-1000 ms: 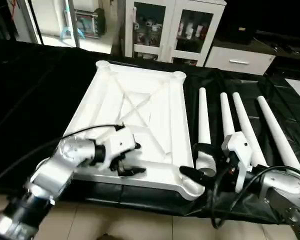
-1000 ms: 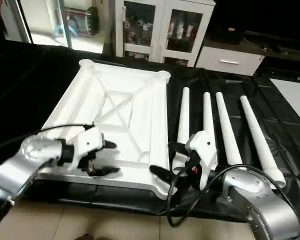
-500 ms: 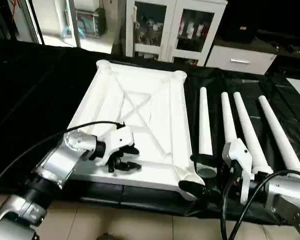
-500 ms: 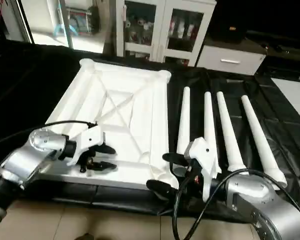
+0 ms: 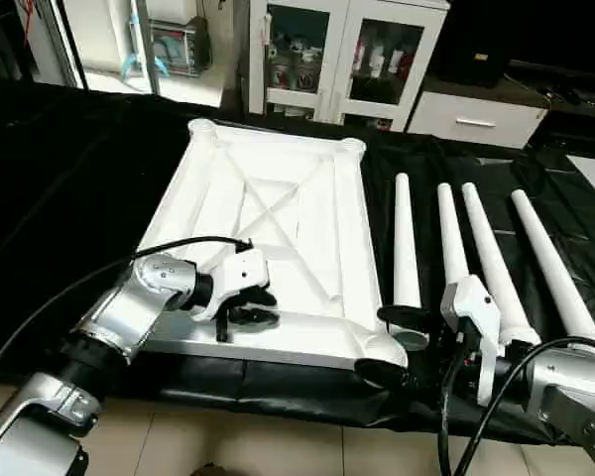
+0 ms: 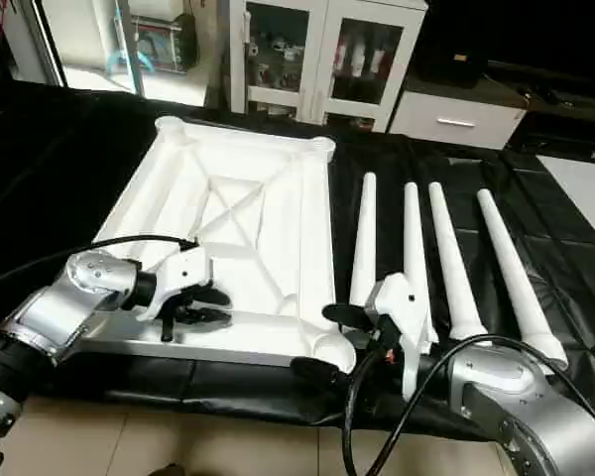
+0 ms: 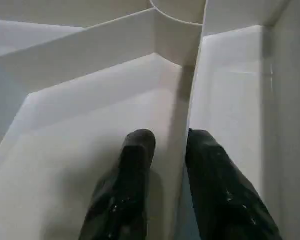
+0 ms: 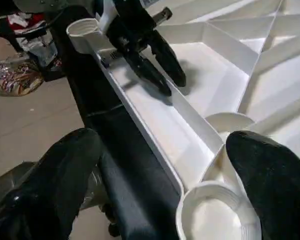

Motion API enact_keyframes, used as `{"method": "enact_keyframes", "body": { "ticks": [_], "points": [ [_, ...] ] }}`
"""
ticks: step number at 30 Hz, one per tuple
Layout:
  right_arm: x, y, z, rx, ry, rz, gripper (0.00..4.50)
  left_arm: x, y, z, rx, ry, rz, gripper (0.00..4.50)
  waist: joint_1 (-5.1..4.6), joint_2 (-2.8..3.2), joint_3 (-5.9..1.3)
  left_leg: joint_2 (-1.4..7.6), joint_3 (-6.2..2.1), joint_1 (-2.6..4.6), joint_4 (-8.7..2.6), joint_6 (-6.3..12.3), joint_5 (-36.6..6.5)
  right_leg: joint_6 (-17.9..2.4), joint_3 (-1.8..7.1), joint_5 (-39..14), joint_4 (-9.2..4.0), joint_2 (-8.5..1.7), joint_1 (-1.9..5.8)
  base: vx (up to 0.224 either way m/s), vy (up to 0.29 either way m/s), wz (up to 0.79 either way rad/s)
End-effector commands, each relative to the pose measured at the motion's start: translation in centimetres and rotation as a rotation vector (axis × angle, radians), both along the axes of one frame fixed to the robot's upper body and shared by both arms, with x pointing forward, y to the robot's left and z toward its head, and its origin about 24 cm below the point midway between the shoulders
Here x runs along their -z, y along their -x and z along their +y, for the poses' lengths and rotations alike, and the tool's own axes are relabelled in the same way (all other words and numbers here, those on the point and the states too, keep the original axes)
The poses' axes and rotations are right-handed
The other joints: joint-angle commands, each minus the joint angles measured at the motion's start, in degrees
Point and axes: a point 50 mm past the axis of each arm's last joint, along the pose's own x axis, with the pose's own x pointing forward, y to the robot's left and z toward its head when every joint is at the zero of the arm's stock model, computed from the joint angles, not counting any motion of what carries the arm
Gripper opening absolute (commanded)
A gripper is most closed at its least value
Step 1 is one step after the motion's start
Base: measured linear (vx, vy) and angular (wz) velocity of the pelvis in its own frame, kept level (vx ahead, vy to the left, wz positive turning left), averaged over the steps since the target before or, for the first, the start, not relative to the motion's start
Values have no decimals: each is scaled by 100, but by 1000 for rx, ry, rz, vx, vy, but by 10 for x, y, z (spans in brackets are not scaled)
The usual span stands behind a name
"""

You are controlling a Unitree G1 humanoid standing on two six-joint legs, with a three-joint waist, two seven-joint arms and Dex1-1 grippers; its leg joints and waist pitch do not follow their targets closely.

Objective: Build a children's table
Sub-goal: Move to table

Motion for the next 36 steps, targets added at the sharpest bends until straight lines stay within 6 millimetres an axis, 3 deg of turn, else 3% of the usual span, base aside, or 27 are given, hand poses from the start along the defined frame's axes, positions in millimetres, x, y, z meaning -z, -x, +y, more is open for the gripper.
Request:
{"method": "enact_keyframes", "body": {
  "ticks": [1,9,16,19,22,24,25,26,29,30,33,34,36],
  "points": [
    [-4,-1,1,-15,5,-9,450,6,-3,8,-50,-61,7,96,9,42,-234,386,-137,88,-556,-155,-1281,-942,295,-964,-518,-561,117,0,0,0],
    [-2,0,2,-14,7,-5,450,8,-8,28,-152,-95,-9,49,-4,3,-211,379,-126,81,-580,-155,-1373,-782,304,-1462,-569,-577,118,0,0,0],
    [1,-1,3,-13,14,-8,450,8,-9,57,-242,-127,-28,5,-111,-12,-211,358,-162,24,-612,-191,-1437,-596,286,-1878,-600,-576,150,0,0,0],
    [2,-1,3,-12,18,-11,450,7,-3,81,-284,-166,-32,5,-123,-9,-235,361,-137,52,-589,-132,-1226,-664,293,-1443,-571,-552,120,0,0,0],
    [3,-1,3,-14,28,-16,450,7,2,93,-282,-191,-39,5,-132,-48,-246,362,-102,81,-575,-51,-1040,-827,286,-838,-527,-527,112,0,0,0],
    [3,-2,4,-15,31,-17,450,7,5,96,-263,-196,-41,5,-117,-22,-250,367,-88,103,-568,-24,-949,-911,285,-623,-501,-518,102,0,0,0],
    [4,-3,4,-15,33,-19,450,7,8,102,-252,-220,-54,5,-115,-60,-252,371,-78,98,-563,-5,-907,-952,284,-473,-488,-513,106,0,0,0],
    [4,-3,4,-15,34,-21,450,8,10,107,-233,-234,-71,5,-101,-43,-253,371,-87,98,-564,5,-883,-968,280,-425,-477,-518,107,0,0,0],
    [4,-5,5,-21,38,-27,450,7,13,114,-209,-221,-95,5,-110,-54,-229,367,-76,110,-588,-28,-1109,-908,284,-709,-503,-515,88,0,0,0],
    [4,-5,5,-21,38,-27,450,7,13,114,-209,-221,-95,5,-107,-90,-219,365,-77,96,-593,-45,-1182,-854,292,-939,-523,-530,94,0,0,0],
    [4,-6,6,-26,39,-32,450,4,14,117,-200,-215,-105,5,-101,-90,-212,373,-89,94,-609,-98,-1275,-704,300,-1401,-556,-548,80,0,0,0],
    [4,-7,6,-26,40,-33,450,3,14,117,-193,-209,-113,5,-101,-115,-211,377,-92,92,-610,-102,-1254,-680,301,-1472,-555,-557,76,0,0,0],
    [4,-8,6,-26,42,-37,450,3,13,117,-183,-209,-125,5,-95,-107,-213,372,-85,98,-601,-98,-1205,-670,300,-1457,-561,-553,62,0,0,0]
  ]
}}
